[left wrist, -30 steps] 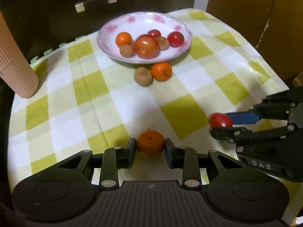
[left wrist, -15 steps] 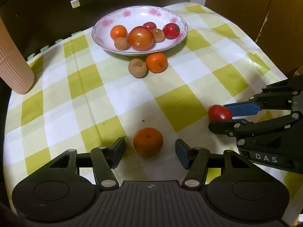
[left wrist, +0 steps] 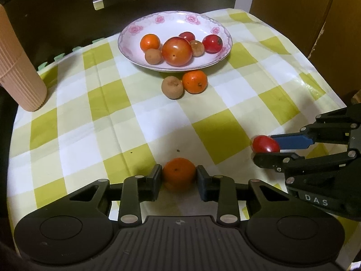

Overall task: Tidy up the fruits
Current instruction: 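Lift the orange and cherry tomato and carry both toward the white bowl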

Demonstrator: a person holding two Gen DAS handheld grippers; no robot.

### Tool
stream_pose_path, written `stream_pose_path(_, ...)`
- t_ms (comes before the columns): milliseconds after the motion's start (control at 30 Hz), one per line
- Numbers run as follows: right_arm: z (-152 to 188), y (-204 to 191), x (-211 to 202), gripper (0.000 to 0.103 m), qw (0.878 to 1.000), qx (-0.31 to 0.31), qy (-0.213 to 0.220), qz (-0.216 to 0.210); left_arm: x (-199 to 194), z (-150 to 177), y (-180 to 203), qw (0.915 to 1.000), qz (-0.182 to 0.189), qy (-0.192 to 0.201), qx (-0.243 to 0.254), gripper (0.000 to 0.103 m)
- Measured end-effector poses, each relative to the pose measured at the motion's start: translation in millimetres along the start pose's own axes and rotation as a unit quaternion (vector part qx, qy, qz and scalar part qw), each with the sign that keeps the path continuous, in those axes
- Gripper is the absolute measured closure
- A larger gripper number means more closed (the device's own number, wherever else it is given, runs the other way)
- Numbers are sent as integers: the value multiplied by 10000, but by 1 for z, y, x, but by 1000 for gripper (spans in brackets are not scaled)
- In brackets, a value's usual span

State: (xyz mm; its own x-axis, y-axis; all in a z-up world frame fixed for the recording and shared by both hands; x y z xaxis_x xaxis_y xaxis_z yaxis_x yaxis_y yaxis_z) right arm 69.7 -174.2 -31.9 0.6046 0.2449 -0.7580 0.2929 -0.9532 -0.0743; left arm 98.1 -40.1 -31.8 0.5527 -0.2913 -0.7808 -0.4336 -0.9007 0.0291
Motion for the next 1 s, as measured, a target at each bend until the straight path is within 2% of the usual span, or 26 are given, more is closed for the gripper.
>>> stream_pose_path(800,-4,1,1,78,9999,141,68,-31,3,3,7,9997,-48,-41,233,63)
stream_pose_path(1000,-7,-2,1,78,9998,123,116,-45,-1,-1,10,9996,-40,81,275,63)
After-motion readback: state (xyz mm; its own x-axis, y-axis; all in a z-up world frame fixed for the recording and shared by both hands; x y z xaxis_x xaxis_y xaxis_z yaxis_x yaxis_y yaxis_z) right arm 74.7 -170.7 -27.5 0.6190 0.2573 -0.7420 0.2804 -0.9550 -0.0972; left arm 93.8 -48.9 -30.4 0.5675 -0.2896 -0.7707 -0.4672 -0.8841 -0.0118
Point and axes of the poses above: each gripper's, at about its wrist camera, not at the fingertips, and x roughly the way its jaws point, y to its right, z to its underside, the point moved 2 cm from there along x, roughly the way its jaws point, and after that the axes turned 10 degrees about y, right-handed, at the moved point
